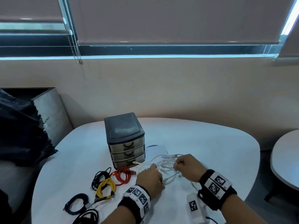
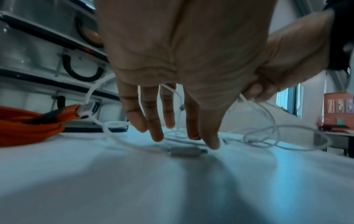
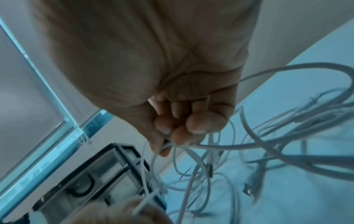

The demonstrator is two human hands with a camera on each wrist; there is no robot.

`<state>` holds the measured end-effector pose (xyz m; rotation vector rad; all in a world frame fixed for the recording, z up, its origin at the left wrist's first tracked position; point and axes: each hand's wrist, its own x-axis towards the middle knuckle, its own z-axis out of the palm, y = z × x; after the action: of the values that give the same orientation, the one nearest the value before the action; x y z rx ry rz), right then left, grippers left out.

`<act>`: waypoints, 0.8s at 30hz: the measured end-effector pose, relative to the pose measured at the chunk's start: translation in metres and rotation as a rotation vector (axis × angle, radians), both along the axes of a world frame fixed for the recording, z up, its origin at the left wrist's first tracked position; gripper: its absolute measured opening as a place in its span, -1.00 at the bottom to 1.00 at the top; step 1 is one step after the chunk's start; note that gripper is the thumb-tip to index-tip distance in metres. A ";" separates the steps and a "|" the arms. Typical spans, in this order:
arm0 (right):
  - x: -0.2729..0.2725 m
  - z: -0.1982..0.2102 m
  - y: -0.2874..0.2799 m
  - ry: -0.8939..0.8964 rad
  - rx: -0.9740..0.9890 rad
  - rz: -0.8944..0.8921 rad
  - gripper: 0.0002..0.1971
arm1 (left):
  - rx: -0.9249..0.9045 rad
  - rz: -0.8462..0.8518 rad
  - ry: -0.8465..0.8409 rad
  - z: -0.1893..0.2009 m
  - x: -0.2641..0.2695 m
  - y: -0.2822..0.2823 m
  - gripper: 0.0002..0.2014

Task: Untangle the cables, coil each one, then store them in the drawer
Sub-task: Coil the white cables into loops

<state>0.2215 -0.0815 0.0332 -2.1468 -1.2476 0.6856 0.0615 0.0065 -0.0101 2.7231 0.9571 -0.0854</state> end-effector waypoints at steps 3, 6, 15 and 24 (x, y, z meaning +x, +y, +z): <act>0.007 0.001 0.005 -0.022 0.000 -0.042 -0.60 | 0.006 -0.023 -0.006 -0.002 -0.002 -0.001 -0.73; 0.018 -0.002 0.013 -0.098 -0.051 -0.200 -0.69 | -0.069 0.006 -0.165 0.022 -0.007 0.000 -0.67; -0.016 0.109 0.015 0.457 0.558 0.129 -0.81 | -0.199 0.063 -0.677 0.178 -0.004 0.028 -0.68; 0.031 0.092 0.026 -0.292 0.084 0.069 -0.61 | -0.575 0.051 -1.252 0.263 -0.064 0.019 -0.69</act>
<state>0.2527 -0.0551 0.1252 -2.1982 -1.4790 0.3465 -0.0026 0.0258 0.2534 1.6602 0.4633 1.0320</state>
